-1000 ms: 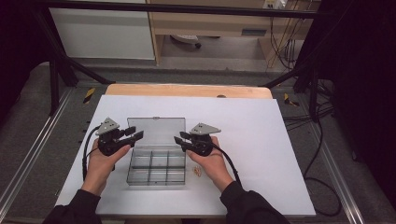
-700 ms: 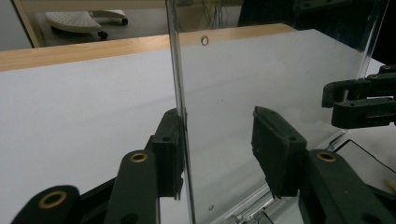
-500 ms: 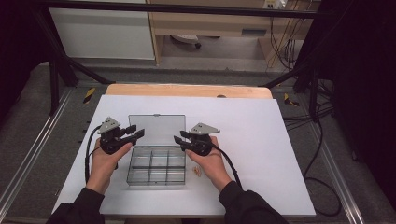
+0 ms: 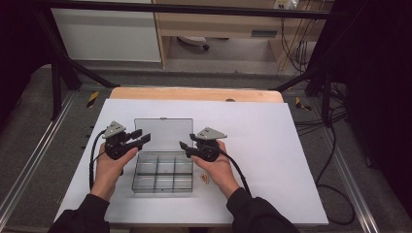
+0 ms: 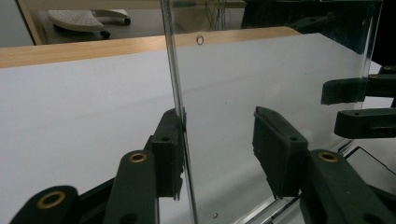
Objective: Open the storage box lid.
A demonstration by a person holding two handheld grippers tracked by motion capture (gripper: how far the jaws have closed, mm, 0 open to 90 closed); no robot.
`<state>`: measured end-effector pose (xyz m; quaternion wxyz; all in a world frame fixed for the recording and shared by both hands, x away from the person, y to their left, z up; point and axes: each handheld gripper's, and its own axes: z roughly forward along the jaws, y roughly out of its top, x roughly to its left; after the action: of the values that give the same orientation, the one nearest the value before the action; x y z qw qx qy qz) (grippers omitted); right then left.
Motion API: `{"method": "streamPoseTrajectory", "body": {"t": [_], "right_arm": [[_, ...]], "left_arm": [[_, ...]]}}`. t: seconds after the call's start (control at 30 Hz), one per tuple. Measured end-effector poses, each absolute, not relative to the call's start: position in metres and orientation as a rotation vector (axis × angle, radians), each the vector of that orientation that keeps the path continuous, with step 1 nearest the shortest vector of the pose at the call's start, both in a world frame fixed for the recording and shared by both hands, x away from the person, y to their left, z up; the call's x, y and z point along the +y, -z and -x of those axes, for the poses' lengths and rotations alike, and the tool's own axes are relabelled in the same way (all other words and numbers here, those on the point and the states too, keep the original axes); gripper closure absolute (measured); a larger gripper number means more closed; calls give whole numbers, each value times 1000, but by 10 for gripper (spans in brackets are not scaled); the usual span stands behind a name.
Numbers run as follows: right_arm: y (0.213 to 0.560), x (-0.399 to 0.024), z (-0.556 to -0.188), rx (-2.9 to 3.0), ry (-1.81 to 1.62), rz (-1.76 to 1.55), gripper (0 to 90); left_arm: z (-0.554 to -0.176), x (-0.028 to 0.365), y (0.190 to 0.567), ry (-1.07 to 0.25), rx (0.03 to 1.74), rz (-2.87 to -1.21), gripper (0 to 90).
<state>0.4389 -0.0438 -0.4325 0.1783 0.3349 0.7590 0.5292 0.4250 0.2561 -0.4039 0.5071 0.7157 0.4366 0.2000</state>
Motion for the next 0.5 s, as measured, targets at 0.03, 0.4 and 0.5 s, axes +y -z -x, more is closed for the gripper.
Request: {"method": "streamPoseTrajectory", "body": {"t": [0.03, 0.4, 0.5], "right_arm": [[432, -44, -439, 2141, -1494, -947, 443], [431, -44, -440, 2102, -1493, -936, 469], [431, -44, -441, 2098, -1495, -942, 473]], "left_arm": [[-425, 256, 404, -482, 1055, -1723, 540], [-431, 254, 408, -480, 1074, -1717, 505], [-433, 253, 409, -476, 1080, -1711, 498]]}}
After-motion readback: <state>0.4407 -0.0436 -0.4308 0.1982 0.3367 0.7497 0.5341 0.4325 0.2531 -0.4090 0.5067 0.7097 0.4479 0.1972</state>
